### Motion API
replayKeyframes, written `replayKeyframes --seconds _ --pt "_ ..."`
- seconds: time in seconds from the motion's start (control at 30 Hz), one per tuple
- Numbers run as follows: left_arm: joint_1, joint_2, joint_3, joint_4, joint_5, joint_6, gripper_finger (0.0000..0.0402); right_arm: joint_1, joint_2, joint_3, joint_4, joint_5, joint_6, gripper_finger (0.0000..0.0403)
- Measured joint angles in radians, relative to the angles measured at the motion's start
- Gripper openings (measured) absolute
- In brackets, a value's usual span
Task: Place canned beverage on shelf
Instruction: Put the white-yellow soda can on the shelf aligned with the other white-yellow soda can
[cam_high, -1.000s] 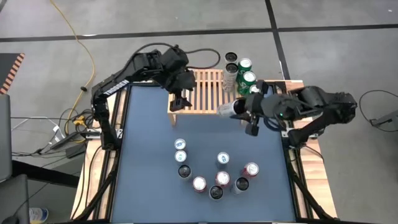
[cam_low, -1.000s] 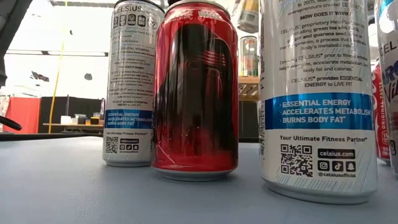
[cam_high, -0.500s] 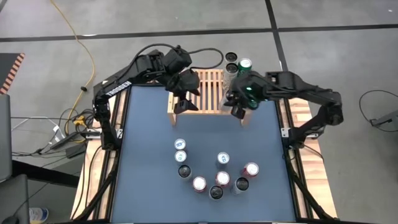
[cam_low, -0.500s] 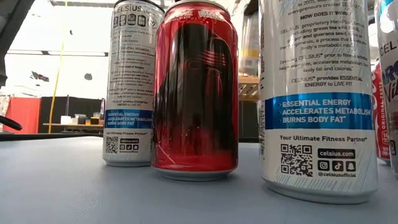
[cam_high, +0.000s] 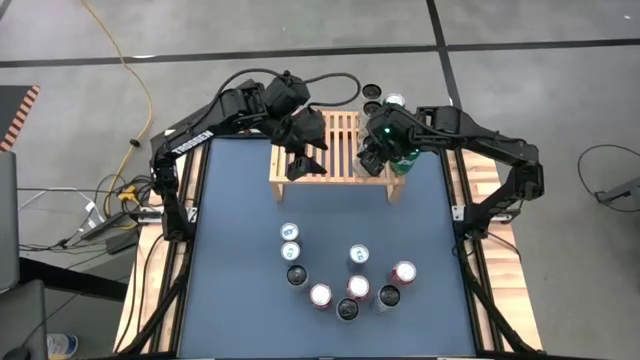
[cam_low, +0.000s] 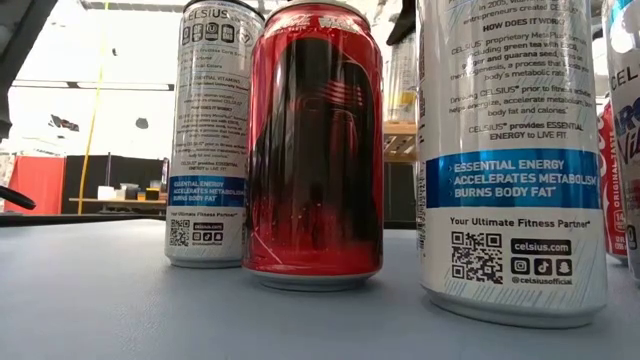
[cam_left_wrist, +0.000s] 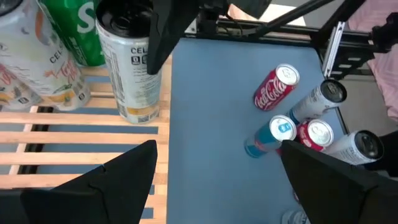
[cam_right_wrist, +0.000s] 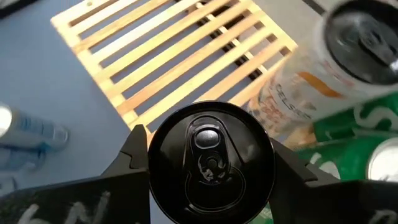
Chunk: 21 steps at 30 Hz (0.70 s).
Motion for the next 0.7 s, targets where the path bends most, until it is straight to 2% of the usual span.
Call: replayKeyframes --seconds 0.17,0.37,0.7 --pt "0.0 0.001 0.0 0.007 0.0 -0.012 0.0329 0.002 0.0 0.0 -0.02 0.04 0.123 0.0167" --pt "-0.001 0.001 0.0 0.055 0.001 -0.096 0.0329 -0.014 0.001 0.002 -0.027 0.05 0.175 0.0167" --pt "-0.017 0.005 0.0 0.073 0.002 -0.105 0.0329 -0.064 0.066 0.193 -0.182 0.061 0.21 0.0167"
